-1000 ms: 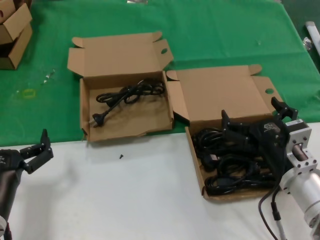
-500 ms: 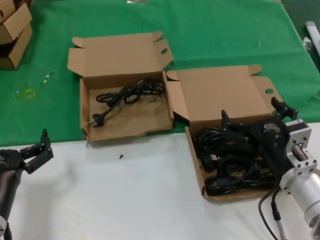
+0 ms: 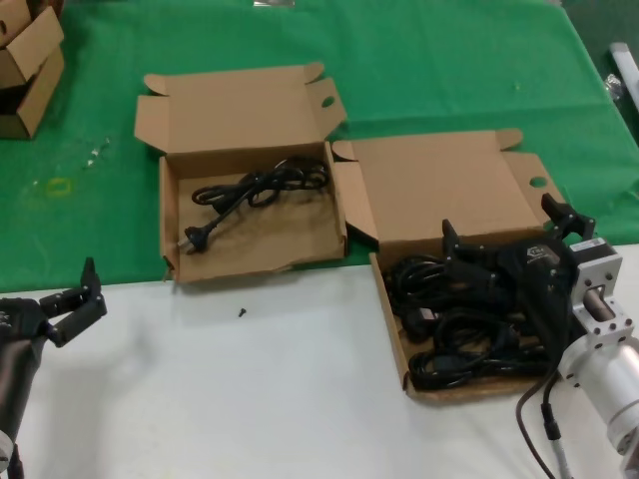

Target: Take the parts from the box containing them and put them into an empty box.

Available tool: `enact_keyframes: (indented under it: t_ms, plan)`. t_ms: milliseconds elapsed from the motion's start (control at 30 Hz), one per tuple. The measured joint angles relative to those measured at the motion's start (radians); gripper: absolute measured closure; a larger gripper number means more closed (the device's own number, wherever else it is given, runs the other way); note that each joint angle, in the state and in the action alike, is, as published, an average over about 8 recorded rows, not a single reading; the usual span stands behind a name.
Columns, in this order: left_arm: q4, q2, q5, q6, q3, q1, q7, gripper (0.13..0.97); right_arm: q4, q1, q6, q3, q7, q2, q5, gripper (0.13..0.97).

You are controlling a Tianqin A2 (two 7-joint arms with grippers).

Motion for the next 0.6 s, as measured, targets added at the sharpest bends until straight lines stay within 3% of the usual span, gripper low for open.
enact_keyframes:
  t_ms: [600]
  plan:
    - [0.000, 0.000, 0.000, 0.000, 0.000, 0.000, 0.000, 0.132, 0.000, 0.000, 0.000, 0.000, 0.000, 0.000, 0.000, 0.129]
